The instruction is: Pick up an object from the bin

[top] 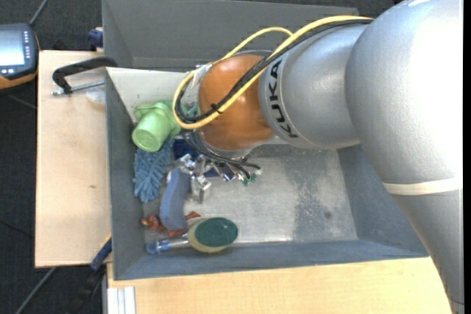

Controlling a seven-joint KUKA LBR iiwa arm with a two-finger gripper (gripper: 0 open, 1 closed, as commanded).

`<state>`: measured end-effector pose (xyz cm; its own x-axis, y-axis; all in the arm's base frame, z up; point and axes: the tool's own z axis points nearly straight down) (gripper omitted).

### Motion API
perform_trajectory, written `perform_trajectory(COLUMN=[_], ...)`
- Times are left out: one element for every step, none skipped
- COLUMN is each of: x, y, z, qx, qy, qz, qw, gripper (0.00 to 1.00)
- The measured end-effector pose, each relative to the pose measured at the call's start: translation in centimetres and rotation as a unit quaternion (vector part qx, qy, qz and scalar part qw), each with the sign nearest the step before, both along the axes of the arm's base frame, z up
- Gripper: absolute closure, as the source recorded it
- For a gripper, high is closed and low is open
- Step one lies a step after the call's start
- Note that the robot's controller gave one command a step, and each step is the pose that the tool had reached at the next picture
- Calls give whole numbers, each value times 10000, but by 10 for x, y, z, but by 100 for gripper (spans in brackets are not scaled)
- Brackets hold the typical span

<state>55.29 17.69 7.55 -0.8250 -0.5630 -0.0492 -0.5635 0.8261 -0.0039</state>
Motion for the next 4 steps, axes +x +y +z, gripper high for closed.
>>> perform_trajectory(x=[6,4,46,-5], y=[24,30,50,16], z=[1,-2,-6,-3], qx=[23,17,6,-53], qy=[-74,-168,-101,-168], qz=[192,815,354,1675], qw=[9998,9965,9993,9857], gripper=[100,100,100,100])
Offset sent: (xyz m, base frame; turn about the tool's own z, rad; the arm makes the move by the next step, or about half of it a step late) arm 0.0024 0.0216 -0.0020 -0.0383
